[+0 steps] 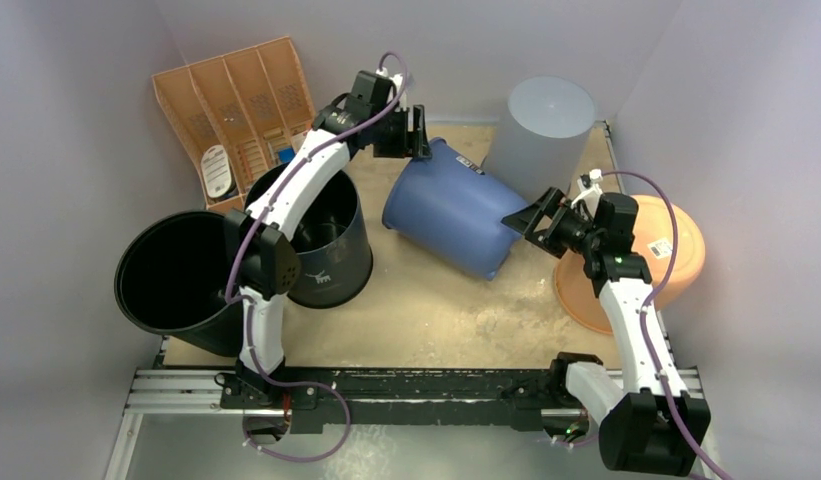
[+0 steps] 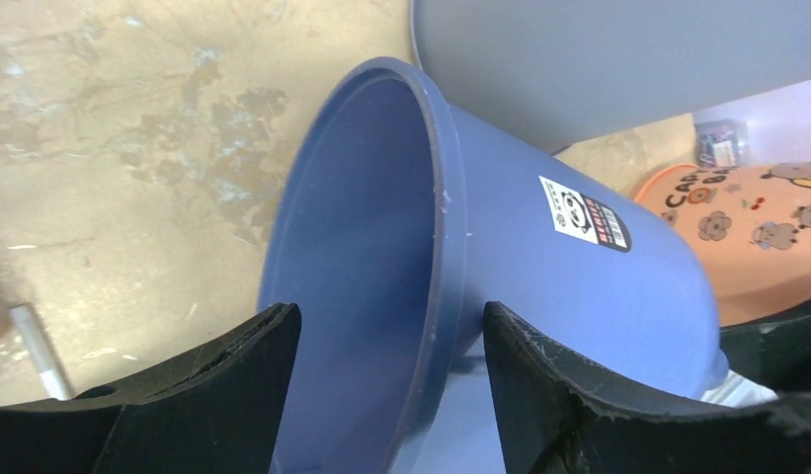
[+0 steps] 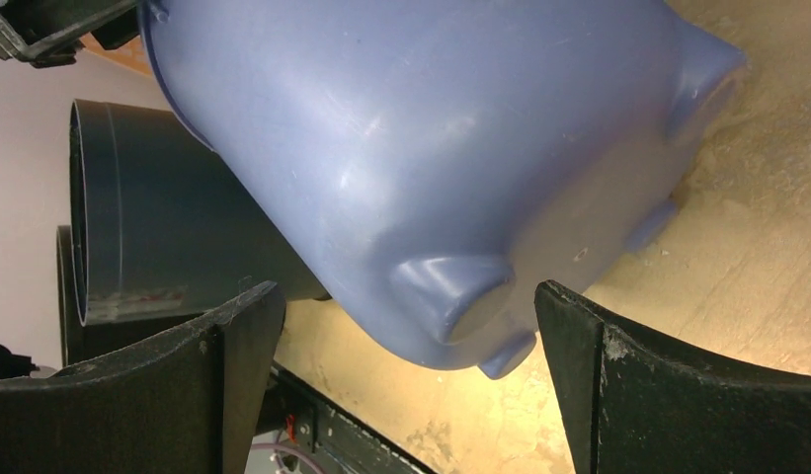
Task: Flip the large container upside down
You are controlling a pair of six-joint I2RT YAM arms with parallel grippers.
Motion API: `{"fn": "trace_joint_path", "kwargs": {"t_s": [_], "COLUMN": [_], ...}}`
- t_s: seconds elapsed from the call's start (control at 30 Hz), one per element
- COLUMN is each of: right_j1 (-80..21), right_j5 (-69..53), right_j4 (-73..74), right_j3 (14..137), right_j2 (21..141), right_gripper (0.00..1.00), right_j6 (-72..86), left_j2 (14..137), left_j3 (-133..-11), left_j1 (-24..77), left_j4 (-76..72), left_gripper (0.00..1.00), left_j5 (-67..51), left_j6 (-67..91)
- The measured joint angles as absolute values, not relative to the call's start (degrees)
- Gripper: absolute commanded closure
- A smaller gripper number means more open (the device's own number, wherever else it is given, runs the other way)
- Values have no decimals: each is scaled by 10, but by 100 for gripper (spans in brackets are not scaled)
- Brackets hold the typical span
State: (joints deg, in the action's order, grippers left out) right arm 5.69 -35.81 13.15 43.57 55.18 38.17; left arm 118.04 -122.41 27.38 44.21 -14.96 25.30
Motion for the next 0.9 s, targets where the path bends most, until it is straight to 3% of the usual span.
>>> {"fn": "trace_joint_path", "kwargs": {"t_s": [0.7,0.9], "right_j1": [57,57], "right_j5": [-375,-384], "right_j4": [97,91], "right_j3": [411,411], "right_j2": [567,576], "right_gripper": [0,0], "right_j6": [391,391], "left_j2": [1091,1092], "left_j3": [-1171,-1154], "left_j1": [288,293], "left_j4": [457,464], "left_gripper": [40,51], "left_j5": [-62,-60], "left_j6": [165,152]}}
